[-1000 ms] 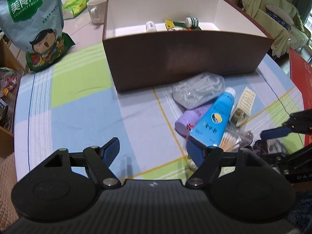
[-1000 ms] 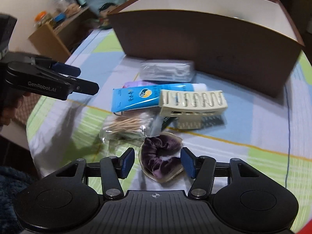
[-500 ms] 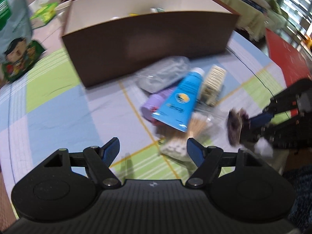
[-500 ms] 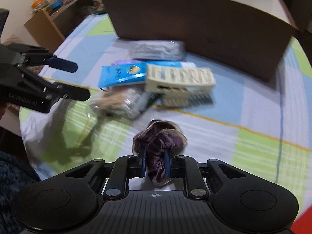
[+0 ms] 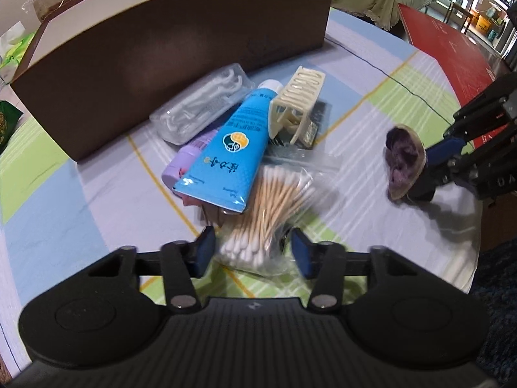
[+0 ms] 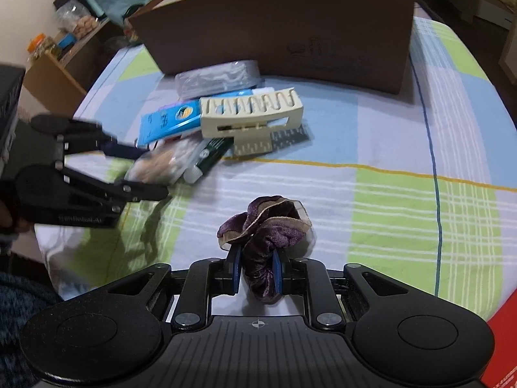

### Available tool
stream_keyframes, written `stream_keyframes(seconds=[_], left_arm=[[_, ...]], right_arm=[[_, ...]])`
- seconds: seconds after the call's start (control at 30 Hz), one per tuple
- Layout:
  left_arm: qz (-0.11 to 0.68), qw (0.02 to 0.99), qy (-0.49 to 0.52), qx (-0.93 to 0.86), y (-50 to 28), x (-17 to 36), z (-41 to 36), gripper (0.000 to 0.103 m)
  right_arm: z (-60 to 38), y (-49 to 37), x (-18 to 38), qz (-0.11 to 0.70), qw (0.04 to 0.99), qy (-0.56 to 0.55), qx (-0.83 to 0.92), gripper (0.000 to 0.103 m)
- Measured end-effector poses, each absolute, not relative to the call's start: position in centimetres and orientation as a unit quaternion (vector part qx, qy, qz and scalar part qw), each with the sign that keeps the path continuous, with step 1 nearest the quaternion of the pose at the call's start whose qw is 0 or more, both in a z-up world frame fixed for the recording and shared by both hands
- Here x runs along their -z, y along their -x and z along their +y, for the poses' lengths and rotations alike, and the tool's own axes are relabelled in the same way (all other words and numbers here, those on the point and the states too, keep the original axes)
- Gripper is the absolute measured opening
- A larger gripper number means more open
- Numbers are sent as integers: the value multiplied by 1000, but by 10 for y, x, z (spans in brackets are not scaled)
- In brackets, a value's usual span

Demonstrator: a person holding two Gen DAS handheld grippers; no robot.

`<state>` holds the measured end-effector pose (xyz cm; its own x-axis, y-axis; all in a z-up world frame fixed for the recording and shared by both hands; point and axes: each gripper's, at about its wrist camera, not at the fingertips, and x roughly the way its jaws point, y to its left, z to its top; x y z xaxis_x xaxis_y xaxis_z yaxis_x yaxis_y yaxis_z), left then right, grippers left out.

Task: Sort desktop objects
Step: 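Grasp the cotton swab bag with the left tool while the right tool grasps the purple scrunchie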

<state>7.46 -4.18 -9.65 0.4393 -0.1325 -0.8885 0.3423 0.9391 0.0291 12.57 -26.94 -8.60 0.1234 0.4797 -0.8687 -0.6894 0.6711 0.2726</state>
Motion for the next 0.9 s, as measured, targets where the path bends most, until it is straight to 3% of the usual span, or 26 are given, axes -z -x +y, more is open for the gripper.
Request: stream_keyframes(seconds=[0.17,0.3,0.33,0.4,0.5,0.53,0.6,0.67,0.9], left_arm=[[520,832,-102,162,-56,93,-40,27],[528,826,-113,162,-39,89,-32,32],[525,828,-116,160,-36,88,-31,35],[520,831,-119,158,-35,88,-32,44],[521,831,-115,155,-42,93,-37,42],[526,829,-114,154,-44,96,-39,37],[528,828,-109,152,-45,96,-40,26],[526,831,-99,151,-43,91,-37,23],[519,840,-67,145,-37,73,-27,21]], right_arm=[[-272,-128,88,537,742,78,-394,18],[-271,-127,87,533,740,82,-402,19],[-270,-127,86,531,739,84,-406,29],[-265,-124,86,523,743,94,-408,69],[-257,-121,88,515,744,111,-410,68],[-255,-120,90,518,743,115,-409,68],[-254,-121,94,523,739,118,-408,33],[-256,-122,95,525,737,118,-409,23],[-267,-125,81,514,743,105,-416,19]])
